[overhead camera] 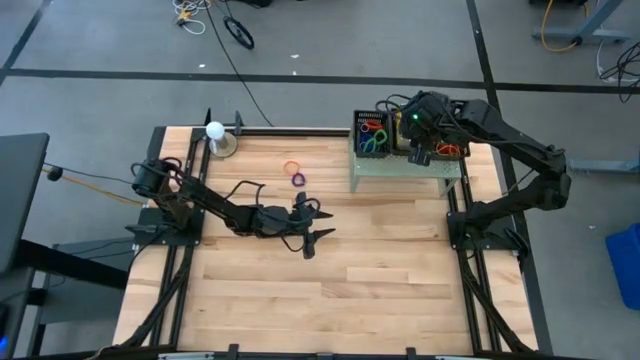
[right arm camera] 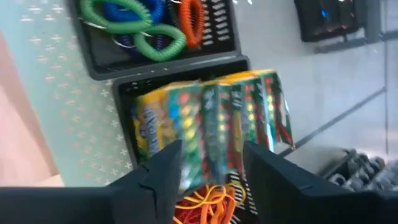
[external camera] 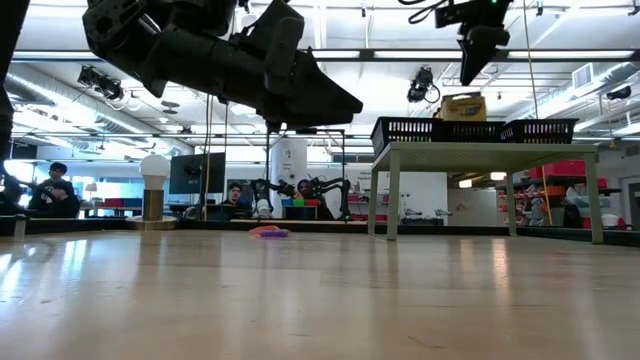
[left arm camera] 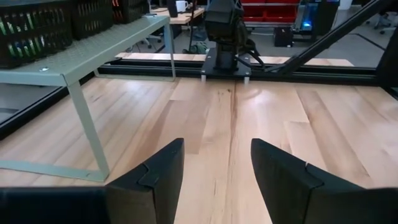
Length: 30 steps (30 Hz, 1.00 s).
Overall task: Pick & Place Office Desk Supplies
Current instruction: Put the orange rubber band into the right black basket on the shelf
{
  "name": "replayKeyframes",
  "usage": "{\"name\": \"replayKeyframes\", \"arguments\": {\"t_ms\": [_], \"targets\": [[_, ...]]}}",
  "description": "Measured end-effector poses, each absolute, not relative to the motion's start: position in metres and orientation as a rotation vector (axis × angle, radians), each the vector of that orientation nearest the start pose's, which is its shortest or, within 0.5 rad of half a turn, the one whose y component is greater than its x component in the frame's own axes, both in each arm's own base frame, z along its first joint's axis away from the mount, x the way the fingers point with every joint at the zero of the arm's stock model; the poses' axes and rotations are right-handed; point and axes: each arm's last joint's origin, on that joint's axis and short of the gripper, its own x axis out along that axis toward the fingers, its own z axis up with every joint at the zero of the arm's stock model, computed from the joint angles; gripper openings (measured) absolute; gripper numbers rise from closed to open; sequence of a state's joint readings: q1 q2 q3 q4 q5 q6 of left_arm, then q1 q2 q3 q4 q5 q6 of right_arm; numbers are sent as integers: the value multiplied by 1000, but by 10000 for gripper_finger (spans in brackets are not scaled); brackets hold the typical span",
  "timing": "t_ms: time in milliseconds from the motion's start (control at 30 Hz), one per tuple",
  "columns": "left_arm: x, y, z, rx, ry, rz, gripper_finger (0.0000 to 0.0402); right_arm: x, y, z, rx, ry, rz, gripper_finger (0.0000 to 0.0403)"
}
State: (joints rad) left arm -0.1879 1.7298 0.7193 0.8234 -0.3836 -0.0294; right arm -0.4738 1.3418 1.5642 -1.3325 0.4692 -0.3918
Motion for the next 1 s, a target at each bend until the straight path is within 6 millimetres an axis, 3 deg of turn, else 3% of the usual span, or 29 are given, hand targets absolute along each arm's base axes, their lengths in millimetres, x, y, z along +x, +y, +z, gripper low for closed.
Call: {"name": "replayKeyframes", "arguments": {"t_ms": [100,233,333,500,600,767,1000], "targets": [[332,-52,171,53,177,214,193,197,-113,390,-324,1297,-655,187],[329,-47,175,98,186,389,179,199,-97,392,-292,1256,-687,171],[323,-40,183,110,227,424,150,201,-77,394,-247,1205,-675,127],[306,-28,196,101,354,470,81,206,-37,397,-188,1085,-616,21],[297,-18,193,89,447,530,42,211,-11,395,-157,1021,-564,14],[289,3,182,18,573,613,6,224,32,361,-139,924,-458,12],[282,47,175,-163,653,649,9,229,85,282,-116,793,-378,11]]}}
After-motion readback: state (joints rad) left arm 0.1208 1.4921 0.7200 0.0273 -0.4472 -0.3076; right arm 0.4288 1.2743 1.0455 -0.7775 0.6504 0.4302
